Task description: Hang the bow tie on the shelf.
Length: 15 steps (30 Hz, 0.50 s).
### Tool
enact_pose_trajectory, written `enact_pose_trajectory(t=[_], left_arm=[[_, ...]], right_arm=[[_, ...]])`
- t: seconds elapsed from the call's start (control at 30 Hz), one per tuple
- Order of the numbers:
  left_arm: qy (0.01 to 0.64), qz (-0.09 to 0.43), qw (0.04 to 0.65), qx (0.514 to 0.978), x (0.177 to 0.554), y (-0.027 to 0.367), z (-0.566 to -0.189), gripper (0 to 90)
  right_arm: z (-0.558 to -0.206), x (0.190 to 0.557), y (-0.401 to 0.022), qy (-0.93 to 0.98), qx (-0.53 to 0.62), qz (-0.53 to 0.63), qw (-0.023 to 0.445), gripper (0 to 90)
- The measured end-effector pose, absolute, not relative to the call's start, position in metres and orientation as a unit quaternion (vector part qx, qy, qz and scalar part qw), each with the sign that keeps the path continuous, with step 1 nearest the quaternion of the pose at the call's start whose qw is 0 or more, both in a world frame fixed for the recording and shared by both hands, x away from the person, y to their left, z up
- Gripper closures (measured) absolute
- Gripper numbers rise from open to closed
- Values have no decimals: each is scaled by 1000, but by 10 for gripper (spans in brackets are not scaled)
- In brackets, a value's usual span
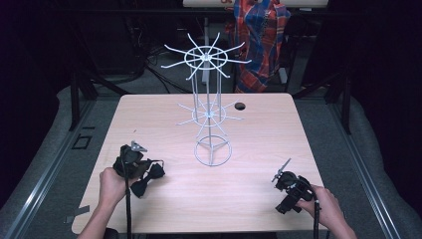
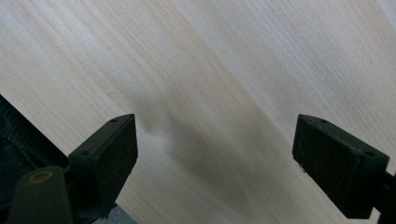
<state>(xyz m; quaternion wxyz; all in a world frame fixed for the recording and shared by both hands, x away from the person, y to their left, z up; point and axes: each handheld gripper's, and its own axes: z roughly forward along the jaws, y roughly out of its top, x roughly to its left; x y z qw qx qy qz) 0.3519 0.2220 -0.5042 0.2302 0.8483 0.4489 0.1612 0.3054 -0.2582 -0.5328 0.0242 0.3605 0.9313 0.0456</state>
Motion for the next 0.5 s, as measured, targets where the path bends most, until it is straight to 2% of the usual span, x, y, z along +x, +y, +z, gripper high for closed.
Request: enact_pose_trajectory(t=[0.5], left_arm=[[455, 191, 256, 831, 348, 223, -488, 822]], right_arm=[[-533, 305, -258, 931, 361, 45, 24, 139]])
